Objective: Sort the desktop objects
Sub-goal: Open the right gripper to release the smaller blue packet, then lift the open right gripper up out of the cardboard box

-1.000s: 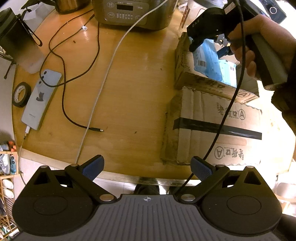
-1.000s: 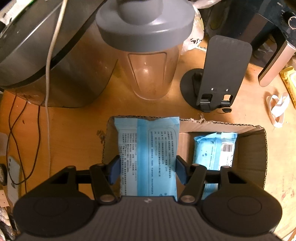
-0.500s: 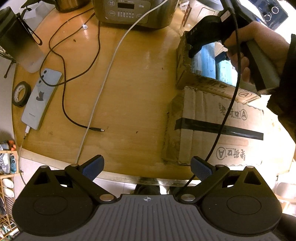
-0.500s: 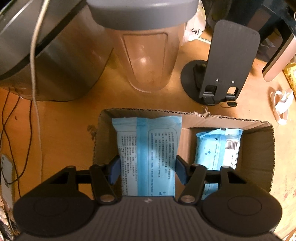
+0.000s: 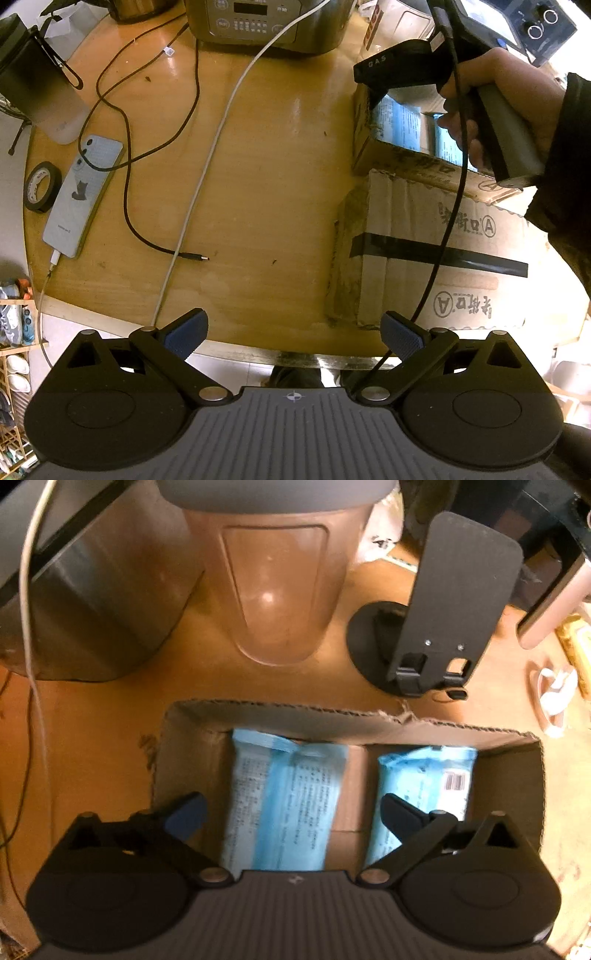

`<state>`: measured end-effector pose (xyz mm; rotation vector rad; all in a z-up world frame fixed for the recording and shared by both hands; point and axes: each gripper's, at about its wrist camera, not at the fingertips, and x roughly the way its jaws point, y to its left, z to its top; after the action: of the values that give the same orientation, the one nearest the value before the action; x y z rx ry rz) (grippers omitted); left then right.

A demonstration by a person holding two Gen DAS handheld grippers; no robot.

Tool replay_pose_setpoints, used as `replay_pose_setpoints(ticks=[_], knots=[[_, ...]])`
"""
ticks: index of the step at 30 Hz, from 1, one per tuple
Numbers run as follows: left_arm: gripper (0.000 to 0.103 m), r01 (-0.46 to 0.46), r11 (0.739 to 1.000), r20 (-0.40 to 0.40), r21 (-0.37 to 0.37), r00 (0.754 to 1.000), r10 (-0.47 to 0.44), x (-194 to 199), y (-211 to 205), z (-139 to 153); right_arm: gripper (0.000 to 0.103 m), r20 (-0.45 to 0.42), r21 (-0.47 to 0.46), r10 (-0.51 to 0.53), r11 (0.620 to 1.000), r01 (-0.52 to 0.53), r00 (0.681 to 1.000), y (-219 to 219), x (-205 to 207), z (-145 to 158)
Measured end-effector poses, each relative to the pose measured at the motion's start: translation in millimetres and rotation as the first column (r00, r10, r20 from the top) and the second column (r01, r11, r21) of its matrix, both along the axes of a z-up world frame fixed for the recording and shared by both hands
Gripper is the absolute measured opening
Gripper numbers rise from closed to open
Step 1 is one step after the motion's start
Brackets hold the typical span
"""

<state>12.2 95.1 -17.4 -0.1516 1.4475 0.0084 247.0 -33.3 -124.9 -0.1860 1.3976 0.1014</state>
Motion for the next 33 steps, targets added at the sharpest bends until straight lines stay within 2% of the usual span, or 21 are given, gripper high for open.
replay_pose_setpoints(ticks=[17,29,33], knots=[[0.102,0.008,1.000,0.003,0.007,1.000,-0.008,-0.8,-5.7,1.3,0.103,-0.017,0.043,0.010,0.999,-0.009,1.000,-7.5,-5.4,-1.6],[0.102,0.038,0.999,0.024,0.012,0.999,-0.038,-2.3,-19.5,9.6,0.103,0.003,0.079,0.016,0.997,-0.016,1.000,-18.4,-12.3,29.2],[0.102,0.050,0.999,0.032,0.017,0.998,-0.050,-3.0,-24.5,12.2,0.103,0.016,0.098,0.012,0.995,-0.013,1.000,-19.0,-21.2,52.0]])
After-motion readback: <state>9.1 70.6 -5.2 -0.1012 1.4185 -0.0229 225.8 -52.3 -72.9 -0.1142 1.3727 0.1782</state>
